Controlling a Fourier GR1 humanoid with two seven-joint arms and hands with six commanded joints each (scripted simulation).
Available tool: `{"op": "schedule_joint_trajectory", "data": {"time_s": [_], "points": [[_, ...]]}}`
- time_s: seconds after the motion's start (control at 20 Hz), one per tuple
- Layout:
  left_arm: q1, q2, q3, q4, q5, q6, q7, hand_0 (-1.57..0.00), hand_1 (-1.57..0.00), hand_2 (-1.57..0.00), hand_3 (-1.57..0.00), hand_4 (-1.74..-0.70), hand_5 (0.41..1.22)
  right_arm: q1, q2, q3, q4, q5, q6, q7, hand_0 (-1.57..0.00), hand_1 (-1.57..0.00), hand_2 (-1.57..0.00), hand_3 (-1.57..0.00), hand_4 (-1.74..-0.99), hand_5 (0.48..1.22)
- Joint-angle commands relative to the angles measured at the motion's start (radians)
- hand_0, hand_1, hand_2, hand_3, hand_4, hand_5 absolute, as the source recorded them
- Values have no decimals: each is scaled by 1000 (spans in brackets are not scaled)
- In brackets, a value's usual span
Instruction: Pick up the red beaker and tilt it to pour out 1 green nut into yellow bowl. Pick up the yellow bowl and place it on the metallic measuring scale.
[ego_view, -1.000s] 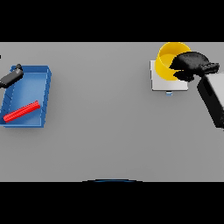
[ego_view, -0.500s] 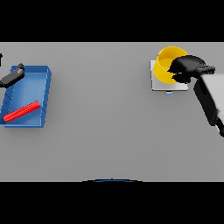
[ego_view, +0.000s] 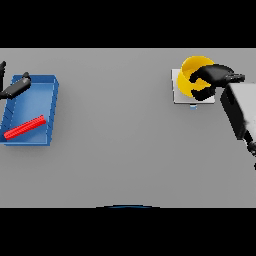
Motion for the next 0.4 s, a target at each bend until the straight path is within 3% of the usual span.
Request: {"op": "schedule_joint_trajectory", "data": {"time_s": [0.0, 0.35], "points": [[-5, 5, 7, 6, 4, -5, -5, 1, 1, 1, 1, -810, 739, -6, 1, 3, 11, 4, 2, -6, -255, -226, -390, -541, -1385, 780], [-2, 6, 3, -21, 0, 14, 19, 1, 1, 1, 1, -821, 734, -35, 8, 26, 56, 36, 1, -43, -53, -47, -115, -348, -1308, 733]]}}
